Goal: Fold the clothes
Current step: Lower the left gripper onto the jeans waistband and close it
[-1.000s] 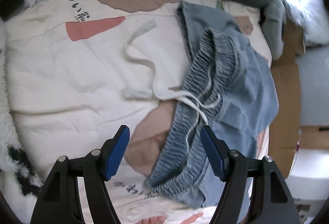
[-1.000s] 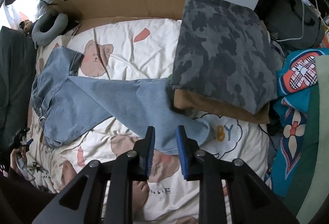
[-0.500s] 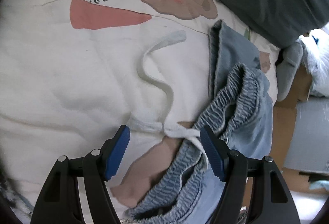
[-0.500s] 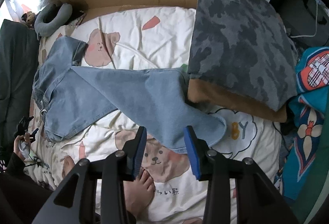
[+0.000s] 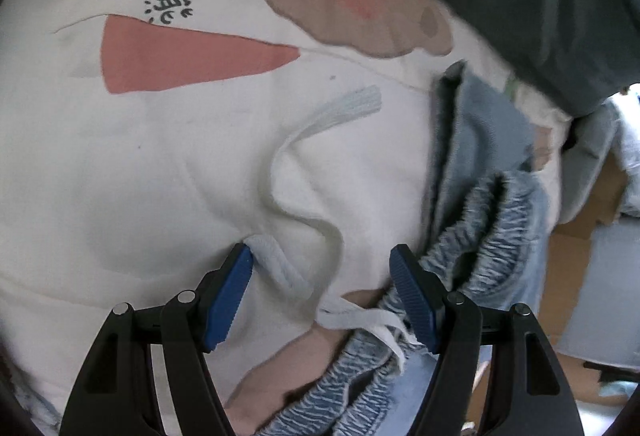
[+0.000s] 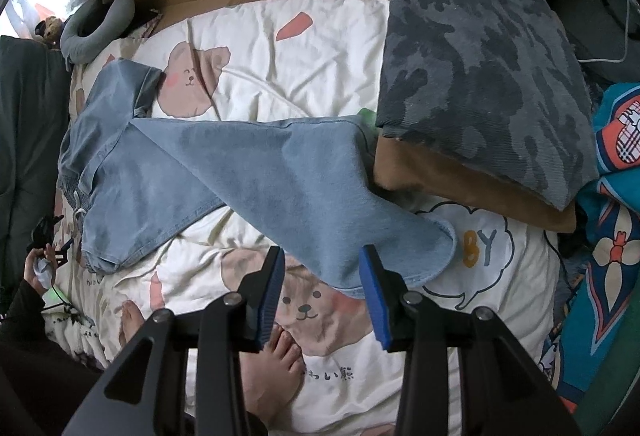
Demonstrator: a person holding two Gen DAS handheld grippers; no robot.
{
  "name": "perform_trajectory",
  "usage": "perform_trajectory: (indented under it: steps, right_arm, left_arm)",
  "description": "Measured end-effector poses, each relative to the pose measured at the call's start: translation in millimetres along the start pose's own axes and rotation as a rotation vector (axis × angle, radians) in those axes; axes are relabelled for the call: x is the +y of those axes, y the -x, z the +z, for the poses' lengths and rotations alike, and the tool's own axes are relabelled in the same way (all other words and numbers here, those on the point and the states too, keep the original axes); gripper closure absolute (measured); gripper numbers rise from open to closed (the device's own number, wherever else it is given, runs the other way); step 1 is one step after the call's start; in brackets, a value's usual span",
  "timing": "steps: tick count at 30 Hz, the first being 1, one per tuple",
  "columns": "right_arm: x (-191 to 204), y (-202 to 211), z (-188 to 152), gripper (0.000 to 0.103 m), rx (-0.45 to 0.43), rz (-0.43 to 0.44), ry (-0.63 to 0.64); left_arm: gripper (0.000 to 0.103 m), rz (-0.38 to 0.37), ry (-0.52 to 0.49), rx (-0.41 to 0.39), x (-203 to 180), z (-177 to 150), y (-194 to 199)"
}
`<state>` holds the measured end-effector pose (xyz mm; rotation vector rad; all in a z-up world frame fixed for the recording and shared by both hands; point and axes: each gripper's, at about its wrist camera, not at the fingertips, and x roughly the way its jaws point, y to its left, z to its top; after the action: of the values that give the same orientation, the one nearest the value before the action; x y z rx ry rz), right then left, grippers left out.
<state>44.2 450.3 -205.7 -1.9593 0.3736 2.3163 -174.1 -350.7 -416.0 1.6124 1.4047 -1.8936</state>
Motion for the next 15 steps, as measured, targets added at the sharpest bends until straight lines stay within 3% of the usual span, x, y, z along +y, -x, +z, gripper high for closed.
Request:
perform_trajectory:
  steps: [4,12,15]
  right_arm:
    - [2.3,-3.8,-0.4,0.066,0.007,-0.002,0.008]
    - [1.2,-6.9,-1.4,0.066,0.008,0.000,-0.005]
    - [0.6,-7.9,-1.9,0.066,0.008,0.003,-0.007]
  left_arm:
    - [0.031,0.083,-0.033,0.044,-13.5,5.2,-7.5]
    - [0.032,0.121,-0.036,0.065,-17.9,6.2,-9.7]
    - [0.049,0.163,-0.032,0.066,-16.8,5.9,-8.3]
